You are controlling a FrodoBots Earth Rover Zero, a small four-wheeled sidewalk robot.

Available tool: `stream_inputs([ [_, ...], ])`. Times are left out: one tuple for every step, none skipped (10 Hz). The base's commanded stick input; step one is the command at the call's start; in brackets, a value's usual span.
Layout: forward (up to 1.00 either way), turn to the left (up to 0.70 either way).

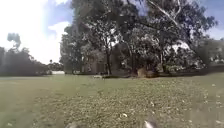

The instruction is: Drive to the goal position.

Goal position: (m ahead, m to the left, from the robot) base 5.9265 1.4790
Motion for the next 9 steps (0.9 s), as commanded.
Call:
stream_inputs([
  [0.7, 0.0],
  [0.7, 0.02],
  [0.7, 0.03],
  [0.7, 0.03],
  [0.7, 0.03],
  [0.7, 0.03],
  [0.7, 0.03],
  [0.7, 0.03],
  [0.7, 0.03],
])
